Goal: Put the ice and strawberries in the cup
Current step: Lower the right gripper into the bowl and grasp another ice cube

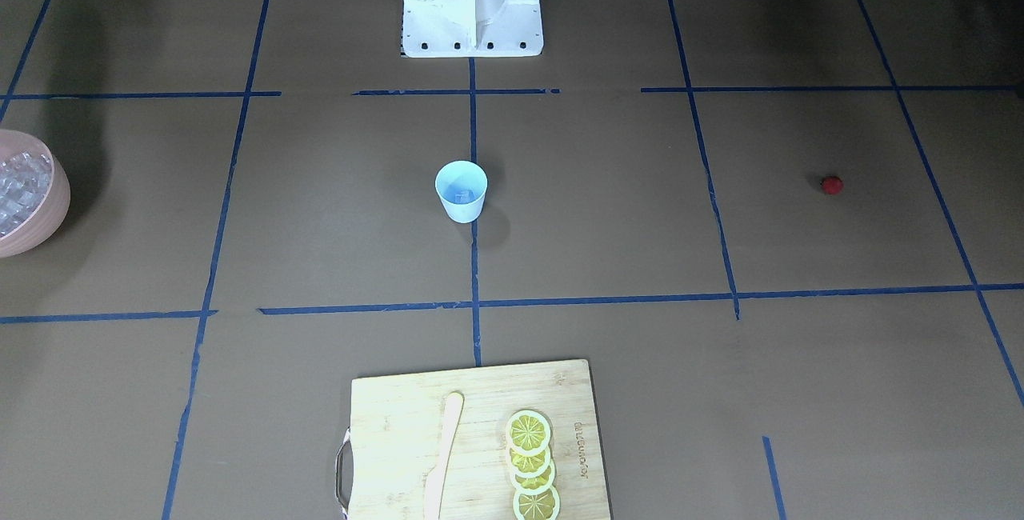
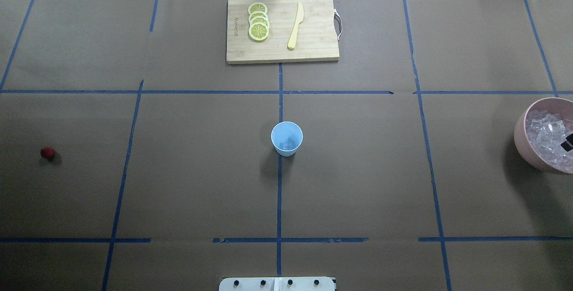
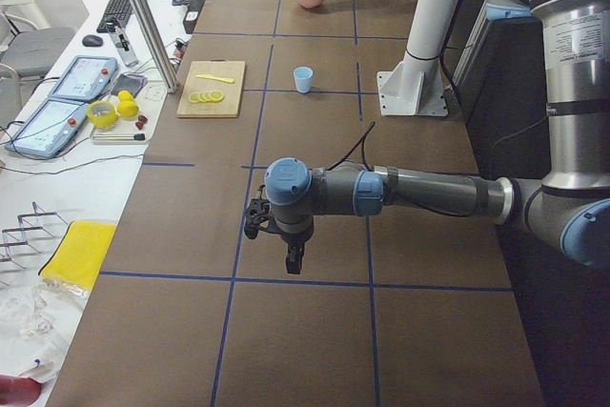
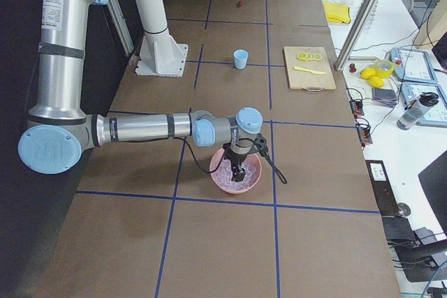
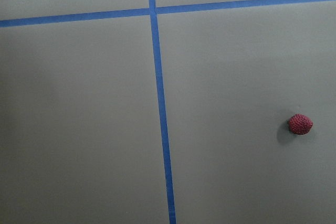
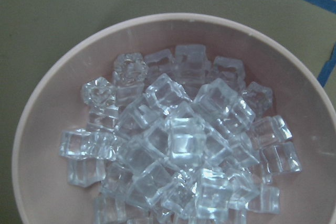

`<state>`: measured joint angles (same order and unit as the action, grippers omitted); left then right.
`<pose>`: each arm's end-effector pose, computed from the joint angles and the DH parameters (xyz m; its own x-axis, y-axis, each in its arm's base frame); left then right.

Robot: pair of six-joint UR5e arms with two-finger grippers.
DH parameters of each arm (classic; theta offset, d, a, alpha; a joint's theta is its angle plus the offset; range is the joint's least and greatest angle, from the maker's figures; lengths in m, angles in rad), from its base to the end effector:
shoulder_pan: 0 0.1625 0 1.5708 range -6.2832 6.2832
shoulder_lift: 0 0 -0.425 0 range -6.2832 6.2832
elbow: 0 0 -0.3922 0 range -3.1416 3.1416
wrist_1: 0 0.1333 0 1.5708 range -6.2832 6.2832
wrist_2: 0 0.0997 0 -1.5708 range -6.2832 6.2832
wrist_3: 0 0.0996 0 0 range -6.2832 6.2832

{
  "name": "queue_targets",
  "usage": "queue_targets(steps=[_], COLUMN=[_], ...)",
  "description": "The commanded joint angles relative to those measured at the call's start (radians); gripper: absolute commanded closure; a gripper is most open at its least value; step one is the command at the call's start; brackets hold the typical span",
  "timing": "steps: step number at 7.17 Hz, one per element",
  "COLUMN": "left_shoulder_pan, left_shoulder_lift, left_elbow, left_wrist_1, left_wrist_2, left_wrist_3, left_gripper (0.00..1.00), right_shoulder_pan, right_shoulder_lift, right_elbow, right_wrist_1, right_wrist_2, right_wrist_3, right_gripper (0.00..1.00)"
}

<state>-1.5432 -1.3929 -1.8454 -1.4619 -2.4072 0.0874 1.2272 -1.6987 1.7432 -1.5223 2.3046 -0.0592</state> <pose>-0.0479 -0.4155 0.6109 0.6652 0.0967 -0.7404 -0.0860 0.9949 0.0526 -0.0868 -0.4402 0.6310 0.6572 -0.3637 0.6601 0.3750 0.9176 0.1321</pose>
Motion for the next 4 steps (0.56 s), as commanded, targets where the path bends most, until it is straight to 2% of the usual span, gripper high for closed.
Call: queue_targets(steps=[1,2,4], left_shoulder_pan=[0.000,0.000,0.000], left_shoulder_lift=[0.000,0.000,0.000], left_elbow=[0.000,0.000,0.000], left_wrist_1=[0.000,0.000,0.000], left_wrist_2=[-0.001,0.000,-0.001], left_wrist_3=[0.000,0.000,-0.002], left_gripper=[0.00,0.00,0.00], right_shoulder_pan=[-0.015,-0.017,-0.017], right_shoulder_lift=[0.008,0.008,0.008], right_elbow=[-0.022,-0.034,-0.112], right_wrist_1=[0.002,0.031,0.152], right_wrist_2=[-0.005,-0.011,-0.011], right_wrist_3=[-0.001,-0.001,0.005], right_gripper=[0.05,0.07,0.19])
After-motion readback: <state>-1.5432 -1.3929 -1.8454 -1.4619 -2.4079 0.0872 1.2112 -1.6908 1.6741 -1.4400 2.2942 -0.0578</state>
